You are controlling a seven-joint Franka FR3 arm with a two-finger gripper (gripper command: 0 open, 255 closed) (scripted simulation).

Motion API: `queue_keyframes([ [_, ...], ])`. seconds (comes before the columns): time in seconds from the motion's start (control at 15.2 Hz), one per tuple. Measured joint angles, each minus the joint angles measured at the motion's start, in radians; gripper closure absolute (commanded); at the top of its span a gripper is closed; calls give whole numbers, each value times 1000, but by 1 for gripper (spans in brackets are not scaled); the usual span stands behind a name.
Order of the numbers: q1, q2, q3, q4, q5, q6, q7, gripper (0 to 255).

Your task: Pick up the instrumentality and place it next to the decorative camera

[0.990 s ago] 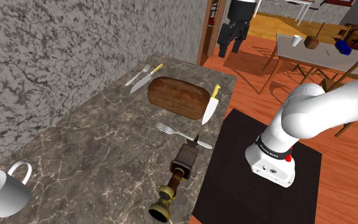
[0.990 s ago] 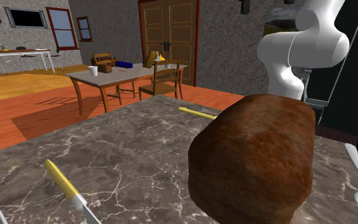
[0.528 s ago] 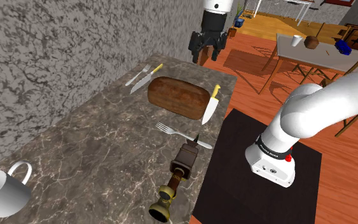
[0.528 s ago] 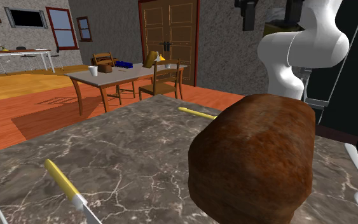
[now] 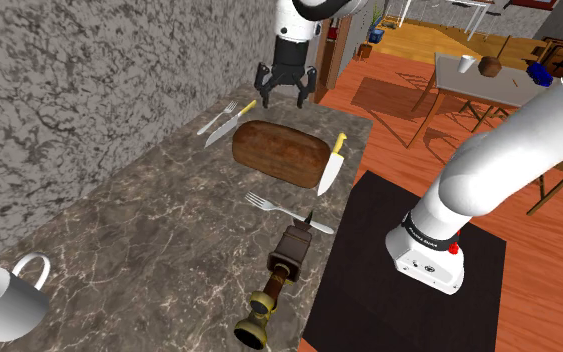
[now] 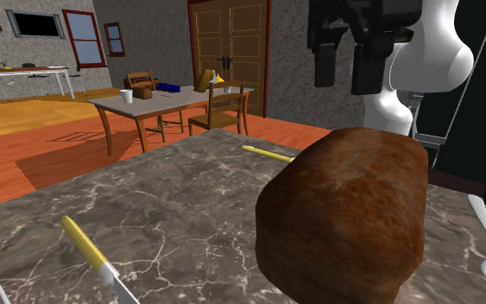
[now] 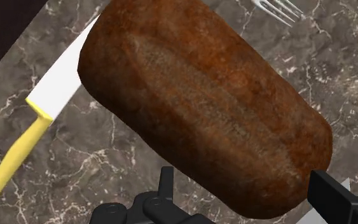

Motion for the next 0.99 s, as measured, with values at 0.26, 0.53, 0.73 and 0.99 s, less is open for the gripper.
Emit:
queue_keyframes([
  [0.26, -17, 149, 28, 86, -22, 74, 154, 0],
  [0.53, -26, 293, 36, 181, -56, 132, 301, 0],
  [0.73, -25, 414, 29, 276, -87, 164, 410, 0],
  [0.99, -17, 564, 3, 414, -120, 183, 540, 0],
])
